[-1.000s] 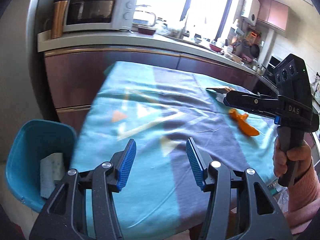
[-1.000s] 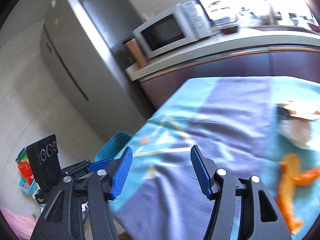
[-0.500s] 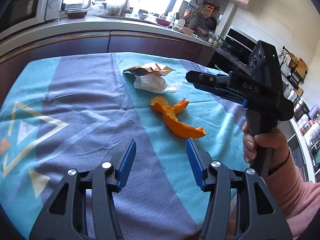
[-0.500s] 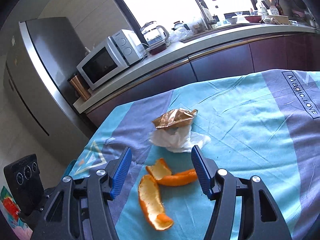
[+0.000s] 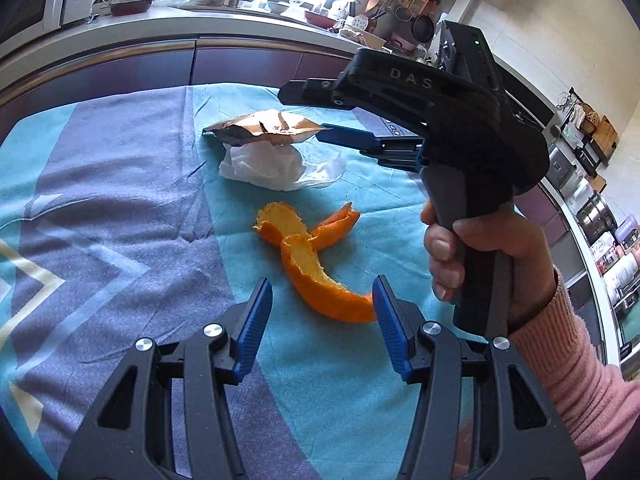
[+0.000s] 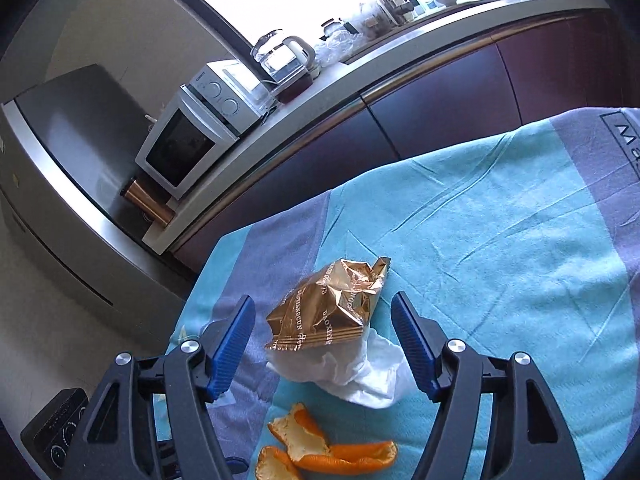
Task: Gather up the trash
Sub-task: 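Grasp the orange peel with the left tool while the right tool grasps the gold wrapper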
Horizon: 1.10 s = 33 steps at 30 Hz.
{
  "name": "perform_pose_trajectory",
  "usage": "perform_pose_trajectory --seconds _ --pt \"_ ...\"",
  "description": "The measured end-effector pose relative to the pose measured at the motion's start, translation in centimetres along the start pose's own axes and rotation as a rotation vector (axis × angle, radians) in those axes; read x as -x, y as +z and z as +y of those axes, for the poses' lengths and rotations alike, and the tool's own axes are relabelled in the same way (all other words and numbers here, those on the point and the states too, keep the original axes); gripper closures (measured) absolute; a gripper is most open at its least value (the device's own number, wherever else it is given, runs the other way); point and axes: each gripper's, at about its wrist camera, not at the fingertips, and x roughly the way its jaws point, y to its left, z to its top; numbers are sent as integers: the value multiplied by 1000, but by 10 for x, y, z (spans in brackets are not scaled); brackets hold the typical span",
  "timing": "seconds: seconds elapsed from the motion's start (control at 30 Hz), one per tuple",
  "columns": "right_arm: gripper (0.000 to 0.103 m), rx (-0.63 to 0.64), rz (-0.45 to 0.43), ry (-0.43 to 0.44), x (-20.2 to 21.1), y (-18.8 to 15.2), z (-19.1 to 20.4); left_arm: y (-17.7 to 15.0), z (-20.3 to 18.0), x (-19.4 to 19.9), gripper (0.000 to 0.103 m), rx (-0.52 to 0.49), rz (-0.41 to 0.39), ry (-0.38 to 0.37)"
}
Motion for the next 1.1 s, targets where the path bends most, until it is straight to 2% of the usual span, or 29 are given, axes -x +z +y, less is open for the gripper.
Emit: perform_pose_trajectory --seconds 0.13,0.2,0.27,0.37,0.5,0.7,1.1 --pt "36 -24 30 15 -11 -1 -3 3 3 -7 53 20 21 -14" --pt "43 -43 31 27 -13 -1 -5 3 6 -12 55 31 35 -24" --pt "58 -53 41 36 -15 -2 -8 3 9 -15 61 44 46 -40" --pt "72 -53 42 38 -16 -5 -10 3 12 -19 67 58 55 -57" --pt "75 -52 29 41 -12 -8 -12 3 12 -18 81 50 49 -43" --pt "76 -39 -15 57 1 -8 -10 2 17 -14 96 62 42 -56" --pt "76 -9 -77 98 30 -11 1 -3 27 15 98 69 -15 -61"
